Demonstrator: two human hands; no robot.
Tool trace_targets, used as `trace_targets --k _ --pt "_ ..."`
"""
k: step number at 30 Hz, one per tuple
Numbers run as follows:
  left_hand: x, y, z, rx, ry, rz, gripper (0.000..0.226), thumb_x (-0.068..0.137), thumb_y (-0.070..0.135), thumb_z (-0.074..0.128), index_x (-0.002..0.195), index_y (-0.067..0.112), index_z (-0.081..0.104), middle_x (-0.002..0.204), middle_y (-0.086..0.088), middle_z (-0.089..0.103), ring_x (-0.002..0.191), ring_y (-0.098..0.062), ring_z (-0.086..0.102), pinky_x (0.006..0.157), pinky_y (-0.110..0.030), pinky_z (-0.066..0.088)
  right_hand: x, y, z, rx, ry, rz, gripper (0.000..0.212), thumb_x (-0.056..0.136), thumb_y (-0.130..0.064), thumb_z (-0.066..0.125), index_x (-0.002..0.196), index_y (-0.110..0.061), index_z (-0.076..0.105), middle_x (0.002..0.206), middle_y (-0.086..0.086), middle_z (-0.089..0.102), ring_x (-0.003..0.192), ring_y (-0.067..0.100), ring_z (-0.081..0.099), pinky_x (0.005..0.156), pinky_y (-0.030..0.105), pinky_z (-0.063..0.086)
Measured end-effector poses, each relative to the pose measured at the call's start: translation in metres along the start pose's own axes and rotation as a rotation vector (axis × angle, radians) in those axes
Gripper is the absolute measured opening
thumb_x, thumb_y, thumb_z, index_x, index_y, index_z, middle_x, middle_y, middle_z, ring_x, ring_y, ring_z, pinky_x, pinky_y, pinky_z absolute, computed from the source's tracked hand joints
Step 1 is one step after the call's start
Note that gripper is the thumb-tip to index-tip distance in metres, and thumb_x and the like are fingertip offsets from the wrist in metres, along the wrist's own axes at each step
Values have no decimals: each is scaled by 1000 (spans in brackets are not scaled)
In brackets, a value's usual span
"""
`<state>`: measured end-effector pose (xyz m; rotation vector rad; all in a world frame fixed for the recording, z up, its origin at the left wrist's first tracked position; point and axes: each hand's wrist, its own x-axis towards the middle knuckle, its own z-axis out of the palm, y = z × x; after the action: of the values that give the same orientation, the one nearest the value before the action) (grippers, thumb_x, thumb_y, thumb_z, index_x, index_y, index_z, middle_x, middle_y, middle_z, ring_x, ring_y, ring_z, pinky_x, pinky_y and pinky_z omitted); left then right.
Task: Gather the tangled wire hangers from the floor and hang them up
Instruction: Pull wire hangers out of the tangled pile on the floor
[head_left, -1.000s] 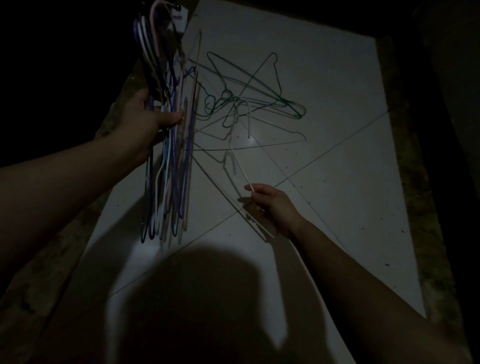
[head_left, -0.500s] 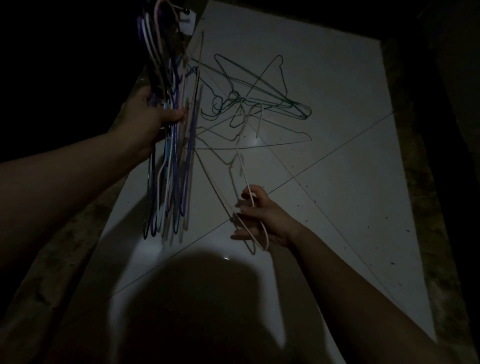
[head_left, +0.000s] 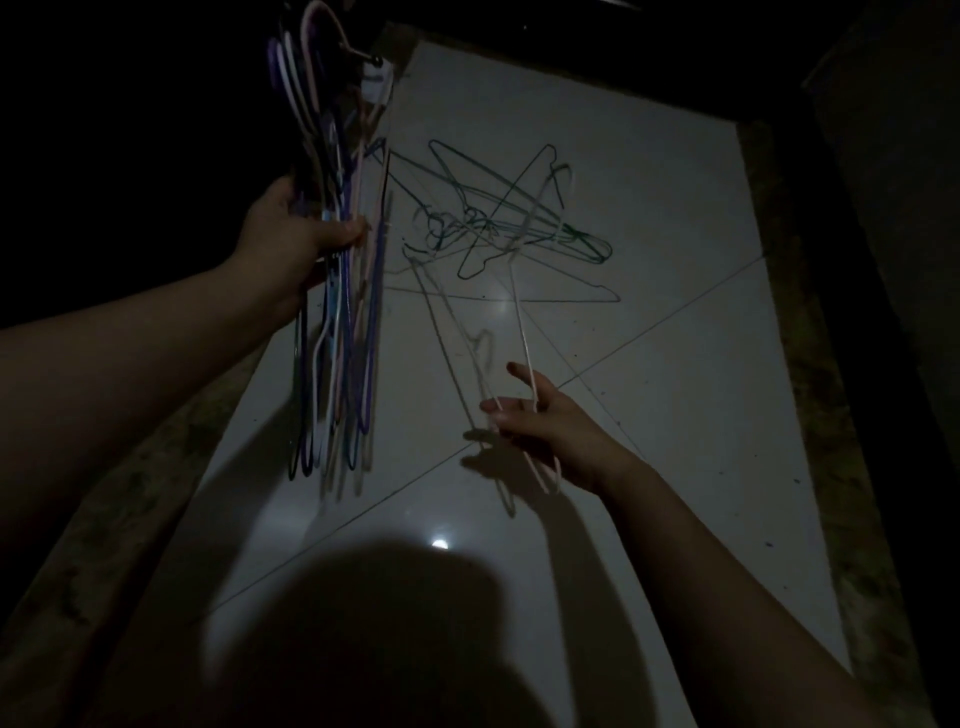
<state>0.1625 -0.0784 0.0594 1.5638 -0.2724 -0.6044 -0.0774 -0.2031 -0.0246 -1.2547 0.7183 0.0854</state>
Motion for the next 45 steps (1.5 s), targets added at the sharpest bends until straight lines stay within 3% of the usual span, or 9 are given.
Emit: trace_targets --k 5,12,19,22,27,33,35,39,45 --pt "1 2 3 -22 -5 6 52 82 -4 63 126 17 46 97 7 64 94 -17 64 99 -43 47 -16 -26 -23 69 -103 138 59 84 -17 62 138 -4 42 118 14 62 65 9 67 54 18 51" --pt "6 3 2 -36 39 10 45 81 -4 64 119 17 50 95 7 63 88 -13 65 93 -35 51 -17 -23 -58 262 -109 98 97 38 -37 94 122 -5 58 104 11 67 57 9 48 45 16 40" --pt "10 -5 6 -20 67 29 73 83 -6 61 145 12 28 111 8 52 88 -4 59 60 -7 48 26 -51 -46 235 159 41 33 76 -24 64 103 -7 55 75 3 47 51 6 35 40 15 26" --pt "13 -9 9 -6 65 22 68 84 -4 61 142 16 33 105 12 55 88 -6 59 53 -5 46 53 -64 -47 39 313 66 27 85 -28 65 105 -12 55 82 1 46 60 9 41 49 19 31" --pt "17 -13 14 15 106 24 65 85 -4 59 143 11 32 111 9 46 77 1 56 60 -10 45 101 -78 -71 -258 625 -13 77 82 -35 70 144 -8 34 120 12 50 65 8 39 55 22 34" --pt "25 -24 5 -25 125 -6 59 84 -11 56 124 27 36 68 25 66 58 10 61 54 -8 49 139 -96 -91 -445 716 74 24 81 -17 67 96 -3 56 66 10 49 56 18 45 50 25 35" --pt "30 -31 -1 -31 148 -24 47 82 -12 57 102 29 46 59 32 63 71 -2 64 66 -17 53 152 -98 -100 -558 701 75 18 85 -18 63 80 -3 55 72 13 53 64 23 52 59 29 45" --pt "35 -38 3 -44 160 -44 38 81 -10 60 85 27 52 63 26 67 60 4 64 58 -13 53 170 -106 -111 -693 697 136 34 94 -27 48 114 -1 60 115 18 62 108 32 59 70 26 43" --pt "38 -37 17 -26 178 -46 36 82 -8 61 84 27 53 63 21 67 62 -1 64 53 -13 52 187 -110 -111 -854 664 104 39 92 -31 55 108 5 60 113 21 62 101 30 59 74 26 37"
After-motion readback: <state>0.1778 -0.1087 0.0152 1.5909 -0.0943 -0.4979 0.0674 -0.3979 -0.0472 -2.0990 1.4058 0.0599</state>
